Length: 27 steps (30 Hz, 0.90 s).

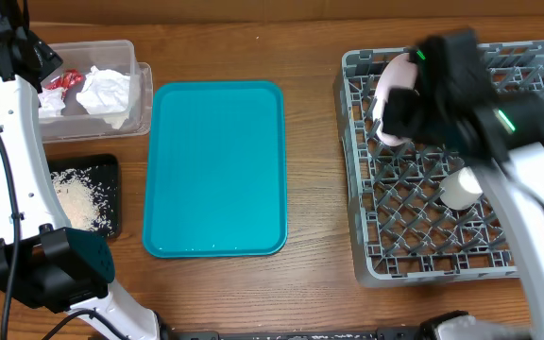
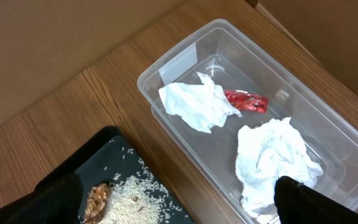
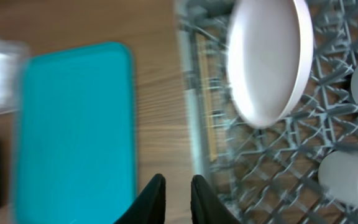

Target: Sort waste into correct bins and load items into the dishwasher

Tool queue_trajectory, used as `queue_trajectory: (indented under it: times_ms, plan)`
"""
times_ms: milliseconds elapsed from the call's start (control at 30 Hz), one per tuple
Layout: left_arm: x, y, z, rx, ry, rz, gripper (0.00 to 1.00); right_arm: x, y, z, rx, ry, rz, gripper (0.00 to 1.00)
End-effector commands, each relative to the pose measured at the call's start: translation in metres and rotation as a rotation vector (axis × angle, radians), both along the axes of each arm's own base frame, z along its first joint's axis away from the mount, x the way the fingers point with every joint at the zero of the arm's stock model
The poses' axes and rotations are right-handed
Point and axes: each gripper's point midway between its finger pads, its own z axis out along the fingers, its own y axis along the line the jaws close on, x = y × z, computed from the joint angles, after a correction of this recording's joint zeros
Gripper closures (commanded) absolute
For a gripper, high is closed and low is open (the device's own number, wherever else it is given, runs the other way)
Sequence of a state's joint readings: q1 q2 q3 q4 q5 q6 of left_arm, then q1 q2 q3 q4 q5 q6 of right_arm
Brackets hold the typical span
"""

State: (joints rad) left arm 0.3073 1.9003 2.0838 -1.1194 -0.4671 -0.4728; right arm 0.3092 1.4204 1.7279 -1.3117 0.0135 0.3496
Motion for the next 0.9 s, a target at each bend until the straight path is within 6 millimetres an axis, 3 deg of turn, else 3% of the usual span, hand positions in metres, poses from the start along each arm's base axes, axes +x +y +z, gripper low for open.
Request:
queue_trajectory:
  times_ms: [0,167,233,267,500,600,867]
  plan:
    - [0.002,-0.003,0.002,-0.001,-0.013,0.003,0.00,-0.062,-0.004,0.053,0.068,-0.132,-0.018,0.80]
    - [0.002,-0.003,0.002,-0.001,-0.013,0.003,0.00,-0.127,-0.033,0.049,0.084,-0.127,-0.144,0.75]
    - [0.002,-0.003,0.002,-0.001,-0.013,0.003,0.00,-0.144,-0.039,0.039,0.112,-0.119,-0.160,0.60]
    - [0.002,-0.003,0.002,-0.001,-0.013,0.003,0.00,-0.154,-0.042,0.030,0.127,-0.106,-0.171,0.00]
    - [0.002,-0.003,0.002,-0.001,-0.013,0.003,0.00,-0.195,-0.042,-0.021,0.120,0.102,-0.126,0.00]
    - [0.002,-0.003,0.002,-0.001,-0.013,0.003,0.00,-0.209,-0.035,-0.027,0.147,0.177,-0.089,0.00]
    - [0.002,-0.003,0.002,-0.001,-0.013,0.003,0.00,-0.209,-0.036,-0.027,0.139,0.176,-0.081,0.00]
